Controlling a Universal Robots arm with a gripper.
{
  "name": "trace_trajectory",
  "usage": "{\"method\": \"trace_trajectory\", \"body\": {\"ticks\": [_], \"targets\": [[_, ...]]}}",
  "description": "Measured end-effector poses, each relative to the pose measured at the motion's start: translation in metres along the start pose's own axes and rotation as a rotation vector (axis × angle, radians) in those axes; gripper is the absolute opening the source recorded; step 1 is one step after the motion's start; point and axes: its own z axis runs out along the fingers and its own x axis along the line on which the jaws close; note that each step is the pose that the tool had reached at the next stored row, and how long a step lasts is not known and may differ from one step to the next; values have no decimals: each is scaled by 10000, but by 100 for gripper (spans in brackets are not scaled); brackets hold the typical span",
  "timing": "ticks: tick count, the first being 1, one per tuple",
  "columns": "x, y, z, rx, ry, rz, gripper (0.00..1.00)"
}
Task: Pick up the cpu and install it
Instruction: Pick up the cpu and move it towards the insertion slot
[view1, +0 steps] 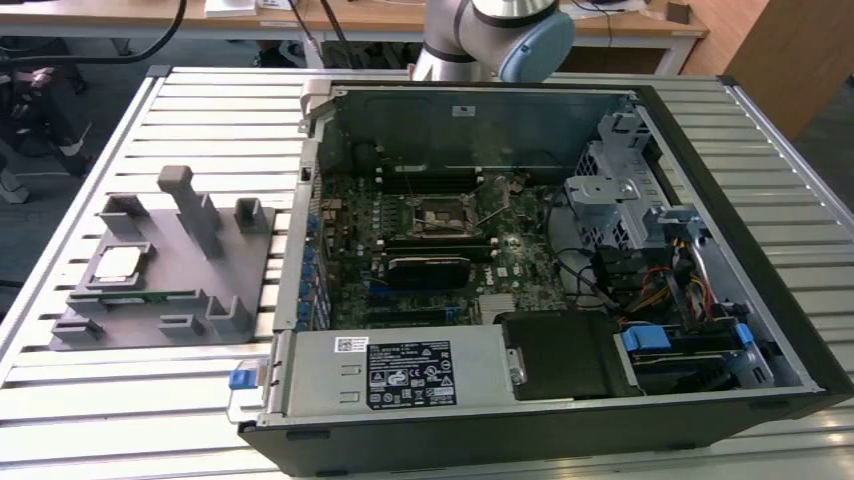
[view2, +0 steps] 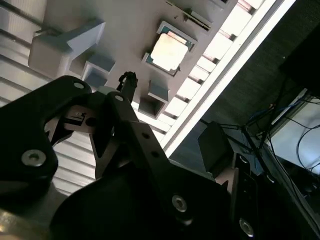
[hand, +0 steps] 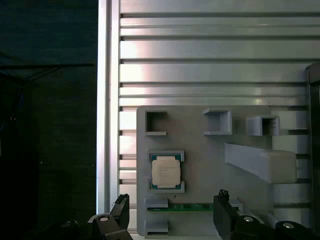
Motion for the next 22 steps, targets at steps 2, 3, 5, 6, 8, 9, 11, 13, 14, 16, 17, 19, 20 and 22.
{"method": "trace_trajectory", "body": {"ticks": [2, 3, 5, 6, 8, 9, 11, 13, 14, 16, 17, 19, 20, 22], "targets": [[-1, -2, 33, -1, -1, -16, 76], [-1, -3, 53, 0, -3, -23, 76], [-1, -4, 73, 8, 0, -27, 76], [-1, -4, 73, 8, 0, -27, 76], [-1, -4, 73, 9, 0, -26, 76], [-1, -4, 73, 9, 0, -27, 76], [-1, -4, 76, 8, -1, -27, 76], [-1, -5, 88, 7, -4, -27, 76], [-1, -5, 92, 8, -1, -27, 76], [-1, -6, 105, 8, -2, -27, 76], [-2, -6, 110, 8, -1, -27, 76], [-2, -6, 116, 9, -1, -27, 76], [-1, -6, 119, 9, 0, -27, 76], [-2, -7, 126, 9, -1, -27, 76]]}}
